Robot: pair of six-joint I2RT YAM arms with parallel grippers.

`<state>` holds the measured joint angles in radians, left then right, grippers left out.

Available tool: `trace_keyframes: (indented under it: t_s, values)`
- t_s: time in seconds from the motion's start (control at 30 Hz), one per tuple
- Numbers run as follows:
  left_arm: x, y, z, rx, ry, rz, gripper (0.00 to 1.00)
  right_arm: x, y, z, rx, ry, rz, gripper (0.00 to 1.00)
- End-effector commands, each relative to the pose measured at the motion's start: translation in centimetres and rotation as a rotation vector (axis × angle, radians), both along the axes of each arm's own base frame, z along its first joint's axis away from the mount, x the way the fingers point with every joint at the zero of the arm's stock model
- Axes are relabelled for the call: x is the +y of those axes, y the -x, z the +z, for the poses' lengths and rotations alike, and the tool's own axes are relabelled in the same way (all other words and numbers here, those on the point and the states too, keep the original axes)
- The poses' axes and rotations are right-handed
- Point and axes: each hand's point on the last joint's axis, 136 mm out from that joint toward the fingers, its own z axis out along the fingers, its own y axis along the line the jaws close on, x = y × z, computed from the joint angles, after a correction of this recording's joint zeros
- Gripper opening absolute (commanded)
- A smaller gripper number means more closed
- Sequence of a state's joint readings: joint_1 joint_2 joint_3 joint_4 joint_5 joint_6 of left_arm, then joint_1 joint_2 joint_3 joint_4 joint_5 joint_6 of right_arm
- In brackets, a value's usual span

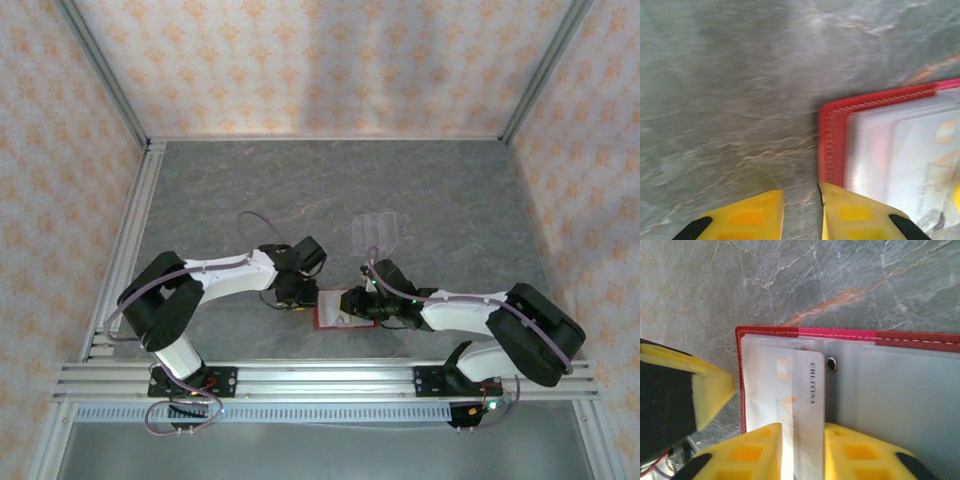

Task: Put the credit cards into the card holder
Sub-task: Insert the credit card into the card slot.

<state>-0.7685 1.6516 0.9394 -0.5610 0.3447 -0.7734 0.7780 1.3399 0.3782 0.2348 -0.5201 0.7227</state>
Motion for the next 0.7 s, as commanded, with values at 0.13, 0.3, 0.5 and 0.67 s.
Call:
trace_keyframes:
  t_s: [0.13,0.3,0.5,0.67]
  values:
    - [1.8,-0.1,1.6,0.011,0.015,0.045,0.25,-1.2,-0.3,1.3,-0.018,0.091,0.0,0.36]
    - [0.8,-0.1,1.6,0.015,0.052,0.024,0.25,-1.0,-0.5,2.1,-0.021,0.11,0.021,0.34]
    - [-0.6,0.0,1.5,0.017,0.068,-0.019,0.2,-0.9,-0.6,1.2,0.012,0.148,0.032,0.21]
    - [-1.4,0.4,0.7,0.033,0.064,-0.038,0.16,-1.7,-0.9,1.1,0.002,0.186,0.011,0.07]
